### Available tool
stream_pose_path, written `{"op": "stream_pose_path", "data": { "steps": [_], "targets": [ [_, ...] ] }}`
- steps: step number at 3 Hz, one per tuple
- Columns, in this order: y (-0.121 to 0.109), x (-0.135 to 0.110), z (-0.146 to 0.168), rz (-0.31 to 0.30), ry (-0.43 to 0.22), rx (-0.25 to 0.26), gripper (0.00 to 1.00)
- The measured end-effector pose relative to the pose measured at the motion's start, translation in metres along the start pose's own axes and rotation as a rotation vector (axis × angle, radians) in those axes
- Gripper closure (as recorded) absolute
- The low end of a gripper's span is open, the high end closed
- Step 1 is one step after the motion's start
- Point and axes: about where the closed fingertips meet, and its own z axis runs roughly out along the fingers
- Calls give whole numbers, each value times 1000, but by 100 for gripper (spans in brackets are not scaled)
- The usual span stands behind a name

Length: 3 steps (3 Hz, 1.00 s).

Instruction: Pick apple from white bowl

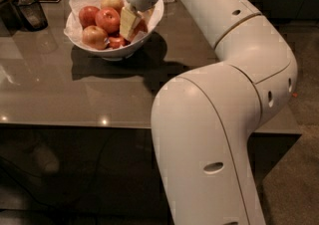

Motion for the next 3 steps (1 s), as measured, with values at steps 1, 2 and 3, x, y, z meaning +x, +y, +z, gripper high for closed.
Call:
{"op": "stream_pose_path", "data": {
  "steps": [1, 2, 3],
  "targets": [
    [0, -5, 0, -8, -19, 0, 100],
    [5, -10, -21, -41, -73, -6, 100],
    [17, -17, -59, -103, -152, -30, 100]
  ]
}}
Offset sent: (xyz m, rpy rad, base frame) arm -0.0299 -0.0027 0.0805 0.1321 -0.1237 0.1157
